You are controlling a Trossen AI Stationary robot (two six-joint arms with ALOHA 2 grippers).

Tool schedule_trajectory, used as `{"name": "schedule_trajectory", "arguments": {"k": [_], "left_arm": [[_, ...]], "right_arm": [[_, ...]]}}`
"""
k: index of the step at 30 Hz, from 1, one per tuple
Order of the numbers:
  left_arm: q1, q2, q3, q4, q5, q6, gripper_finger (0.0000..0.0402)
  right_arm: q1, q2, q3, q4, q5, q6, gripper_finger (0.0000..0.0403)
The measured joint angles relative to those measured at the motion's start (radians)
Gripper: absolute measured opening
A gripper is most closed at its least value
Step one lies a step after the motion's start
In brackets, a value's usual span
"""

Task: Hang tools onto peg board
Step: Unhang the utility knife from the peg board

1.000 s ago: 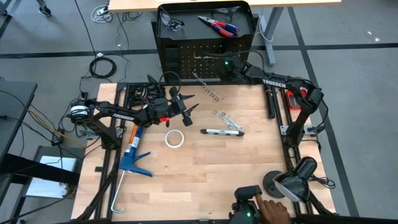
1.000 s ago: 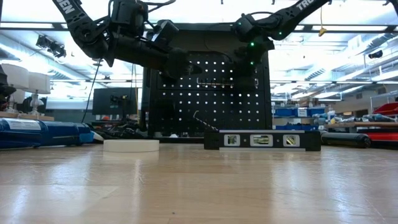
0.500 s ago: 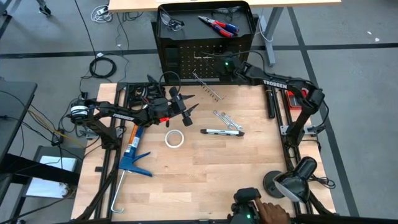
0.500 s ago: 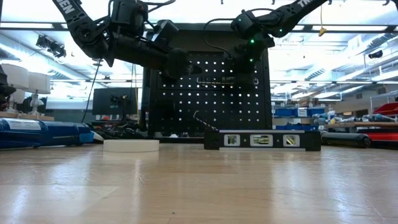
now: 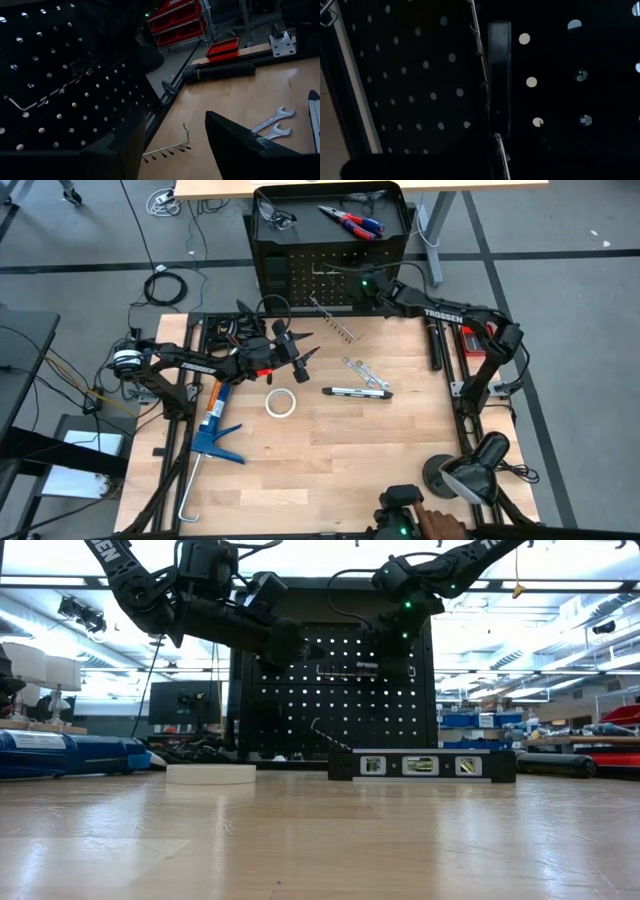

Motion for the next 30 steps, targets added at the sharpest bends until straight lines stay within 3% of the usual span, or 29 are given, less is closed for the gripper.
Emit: {"name": "schedule_trajectory", "arguments": {"k": [20,27,30], "left_arm": [[0.0,0.0,0.0,-0.002,0.0,0.008,0.0211],[0.0,0.0,0.0,-0.005,-0.002,0.008,0.0211],[0.0,0.0,0.0,-0.006,-0.003,0.008,0.0211]], "right_arm": [[0.036,-0.078,0.0,-0.123,0.018,0.127,0.0073],[0.093,-0.104,-0.002,-0.309,0.017,0.225,0.0073],[0.127,-0.12,-0.002,-0.431,-0.053,0.332,0.0073]]}}
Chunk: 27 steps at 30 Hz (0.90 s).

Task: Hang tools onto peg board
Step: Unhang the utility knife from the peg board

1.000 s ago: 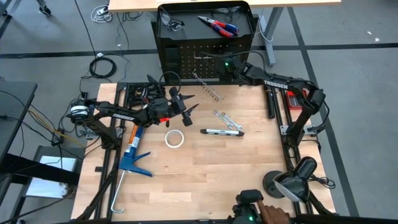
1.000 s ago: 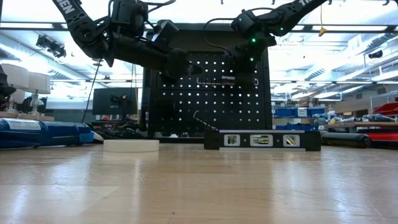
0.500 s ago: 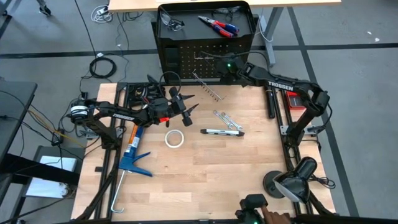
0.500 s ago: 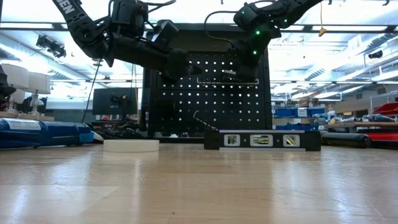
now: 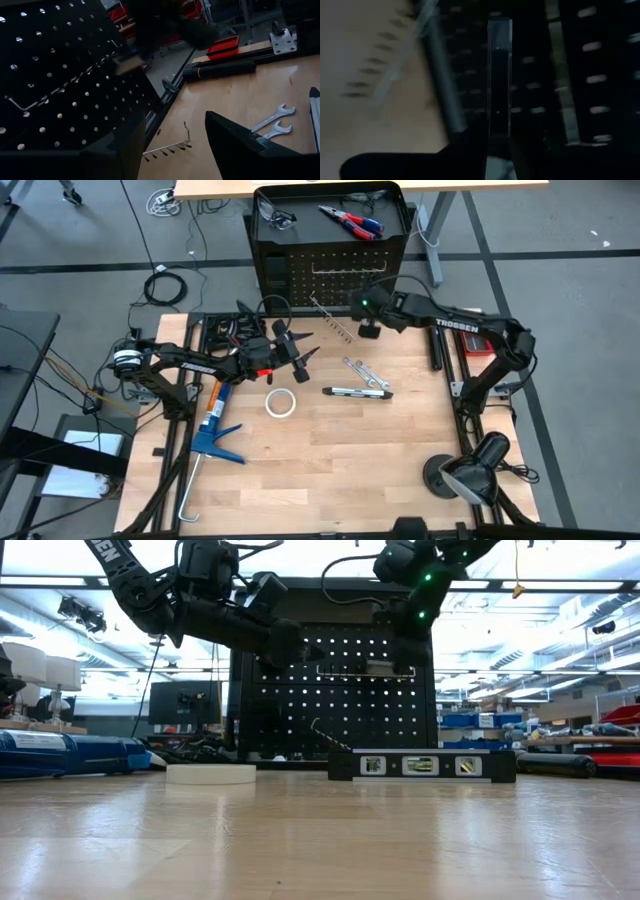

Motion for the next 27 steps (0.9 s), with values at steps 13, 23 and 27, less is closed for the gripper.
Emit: {"name": "schedule_trajectory", "arguments": {"k": [13,23,27], "left_arm": [[0.001,0.0,0.0,0.028,-0.002,-0.007,0.0211],[0.001,0.003,0.0,0.032,-0.001,-0.014,0.0211],[0.001,0.003,0.0,0.033,-0.001,-0.014,0.0211]], "right_arm": [[0.103,0.003,-0.12,-0.189,-0.547,0.408,0.0074],[0.15,0.003,-0.306,-0.025,-0.686,0.518,0.0108],[0.139,0.003,-0.297,-0.027,-0.685,0.517,0.0147]]}}
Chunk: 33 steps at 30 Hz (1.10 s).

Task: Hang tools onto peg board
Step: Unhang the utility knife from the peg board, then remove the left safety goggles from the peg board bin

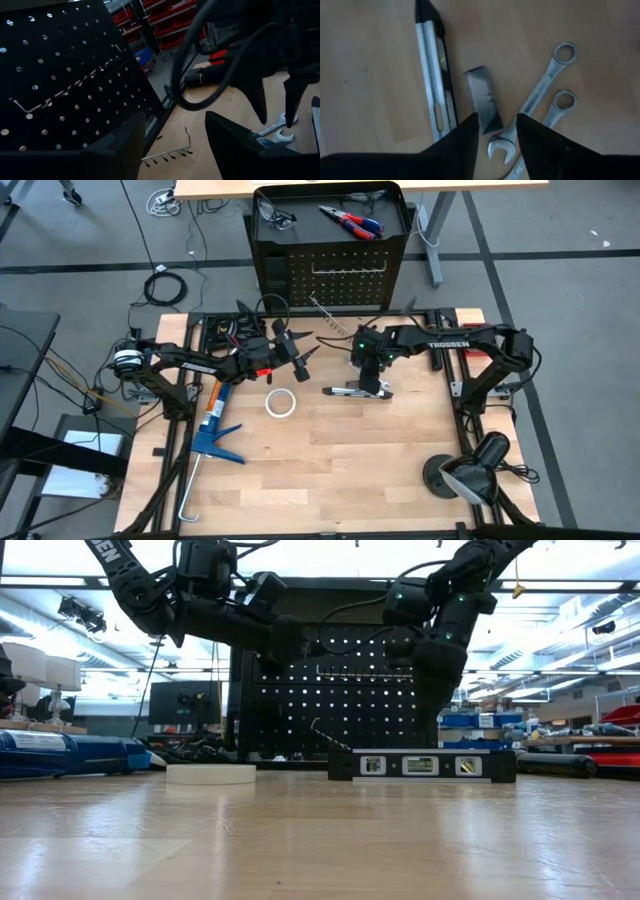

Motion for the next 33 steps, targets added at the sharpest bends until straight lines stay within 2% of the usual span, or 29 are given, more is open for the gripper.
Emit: {"name": "schedule_trajectory", "arguments": {"k": [3,7,12,17,23,28,30,33], "left_arm": [[0.0,0.0,0.0,0.002,0.0,0.0,0.0211],[0.0,0.0,0.0,0.001,0.0,0.0,0.0211],[0.0,0.0,0.0,0.001,0.0,0.0,0.0211],[0.0,0.001,0.0,0.002,0.001,0.001,0.0211],[0.0,0.001,0.0,-0.018,0.002,0.001,0.0211],[0.0,0.001,0.0,-0.046,0.006,0.001,0.0211],[0.0,0.001,0.0,-0.047,0.022,-0.001,0.0211],[0.0,0.001,0.0,-0.024,0.031,-0.003,0.0211]], "right_arm": [[-0.015,0.0,0.038,-0.065,0.027,-0.01,0.0168],[-0.038,-0.016,0.072,-0.142,0.19,0.003,0.0173],[-0.097,-0.068,0.073,-0.055,0.231,-0.006,0.0169],[-0.154,-0.074,0.073,0.097,0.396,0.02,0.0169],[-0.151,-0.081,0.083,0.261,0.325,0.007,0.0169],[-0.108,-0.09,0.209,0.284,0.069,-0.046,0.0168],[-0.089,-0.09,0.277,0.278,-0.003,-0.079,0.0168],[-0.067,-0.09,0.4,0.273,0.022,-0.149,0.0168]]}}
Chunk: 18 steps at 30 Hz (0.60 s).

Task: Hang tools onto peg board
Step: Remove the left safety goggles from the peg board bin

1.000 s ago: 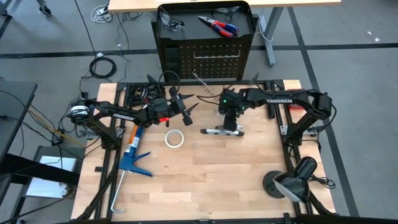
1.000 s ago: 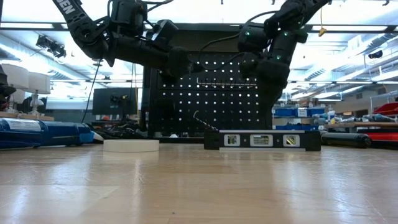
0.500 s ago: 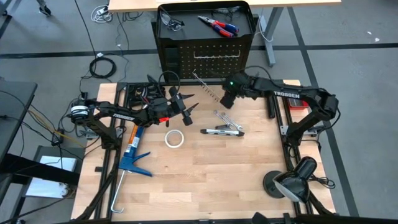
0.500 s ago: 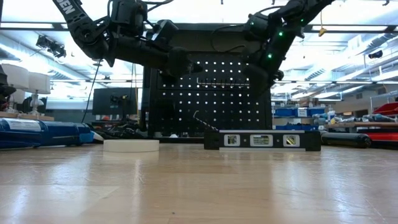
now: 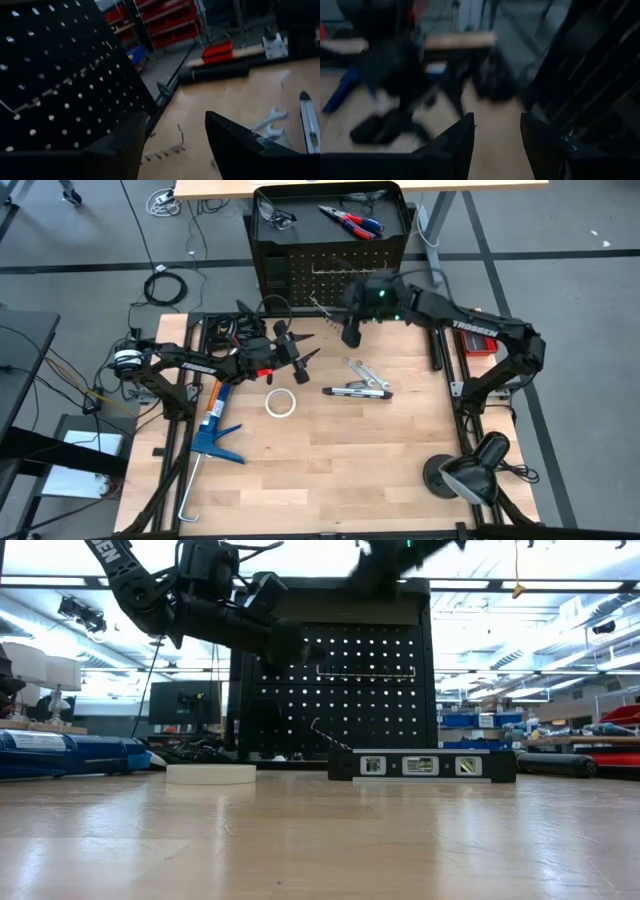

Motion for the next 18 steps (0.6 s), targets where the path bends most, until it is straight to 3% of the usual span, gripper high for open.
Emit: {"name": "schedule_trajectory", "arguments": {"k": [5,9,12,18], "left_arm": [[-0.041,-0.058,0.004,0.027,-0.006,-0.059,0.0211],[-0.101,-0.162,0.025,-0.049,-0.099,-0.084,0.0211],[-0.133,-0.244,0.084,-0.222,-0.176,-0.082,0.0211],[-0.12,-0.304,0.387,-0.699,-0.269,-0.08,0.0211]], "right_arm": [[-0.001,-0.002,0.176,-0.127,0.049,-0.015,0.0168],[0.003,-0.007,0.173,-0.291,0.144,-0.068,0.0166],[0.007,-0.022,0.114,-0.345,0.131,-0.109,0.0162],[0.027,-0.09,-0.049,-0.213,0.055,-0.127,0.0161]]}}
